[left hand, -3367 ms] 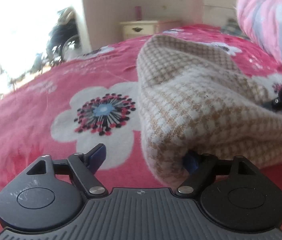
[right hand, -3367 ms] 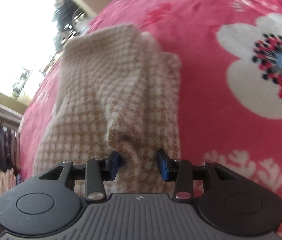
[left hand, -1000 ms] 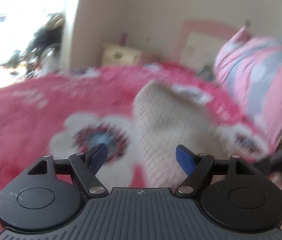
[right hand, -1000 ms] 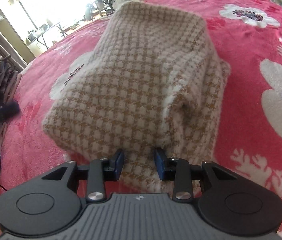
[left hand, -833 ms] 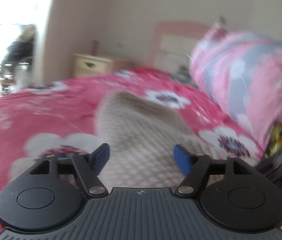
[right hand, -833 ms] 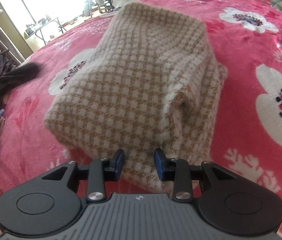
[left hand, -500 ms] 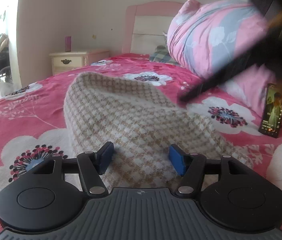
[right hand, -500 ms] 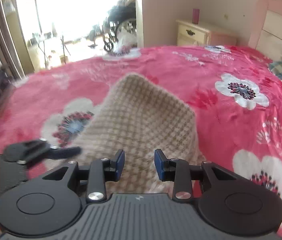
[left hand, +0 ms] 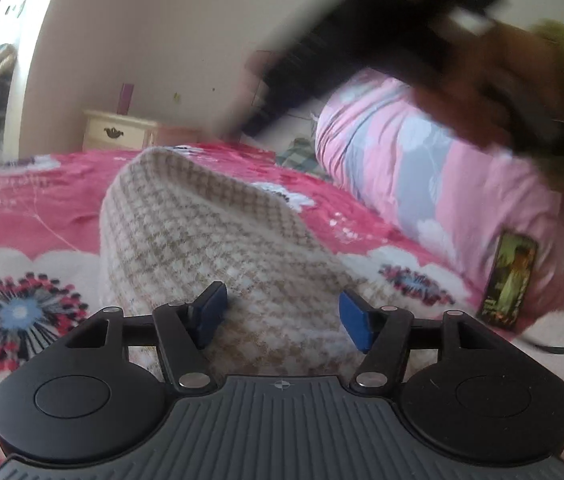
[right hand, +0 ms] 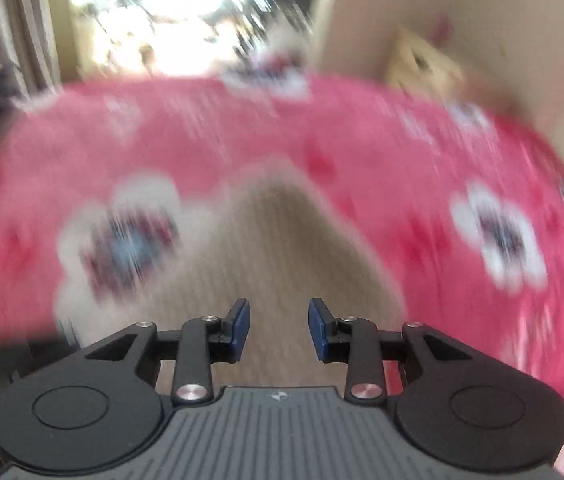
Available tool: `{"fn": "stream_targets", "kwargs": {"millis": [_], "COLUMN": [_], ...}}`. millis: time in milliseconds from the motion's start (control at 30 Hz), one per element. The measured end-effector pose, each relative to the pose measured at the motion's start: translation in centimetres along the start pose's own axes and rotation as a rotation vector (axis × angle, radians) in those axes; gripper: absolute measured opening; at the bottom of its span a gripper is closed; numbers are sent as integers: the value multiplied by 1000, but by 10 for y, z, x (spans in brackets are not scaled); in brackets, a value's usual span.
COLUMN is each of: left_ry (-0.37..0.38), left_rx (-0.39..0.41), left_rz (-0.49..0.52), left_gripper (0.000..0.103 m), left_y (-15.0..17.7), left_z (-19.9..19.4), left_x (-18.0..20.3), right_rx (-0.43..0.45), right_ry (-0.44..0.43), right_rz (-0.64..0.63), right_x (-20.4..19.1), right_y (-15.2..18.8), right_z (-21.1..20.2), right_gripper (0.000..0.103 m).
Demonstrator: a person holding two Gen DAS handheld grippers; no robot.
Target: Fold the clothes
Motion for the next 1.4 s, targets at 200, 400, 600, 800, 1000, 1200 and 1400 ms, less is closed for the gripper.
{"fn": "stream_targets", "kwargs": {"millis": [200,400,600,800,1000,1200,1400], "left_ry": [51,126,123,108,100,82,64], "left_rx": [22,44,58,66,67,64,65], "left_rz": [-5,-31,34,42,34,19,73], "left_gripper": [68,71,75,78,81,81,82], "left_y": [4,6,7,10,10,6,9], "left_z": [-2,0,4,4,5,5,5], "left_x": [-2,-6,0,2,1,-5,6], "right_rx": [79,-147,-161,-30,-90,-101,-77], "right_ry": [-13,-8,30,37,-83,-102,-88], "right_rz": [-74,153,115,99,9,56,74], "right_x": [-6,52,56,50,10,1,0], "right_y": [-60,-5,-5,-33,-45,-25,-57], "right_z": [66,151,167,110,114,169,125], "right_gripper": [32,32,37,36,35,39,34]}}
Point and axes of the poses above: each gripper's, at about its wrist camera, not at the fingertips, and z roughly the way its jaws point, x to its right, y to its underside, the point moved 4 cm from there along z, roughly the way its jaws point, and after that the axes turned 4 degrees about -x, right-handed, at the moved point
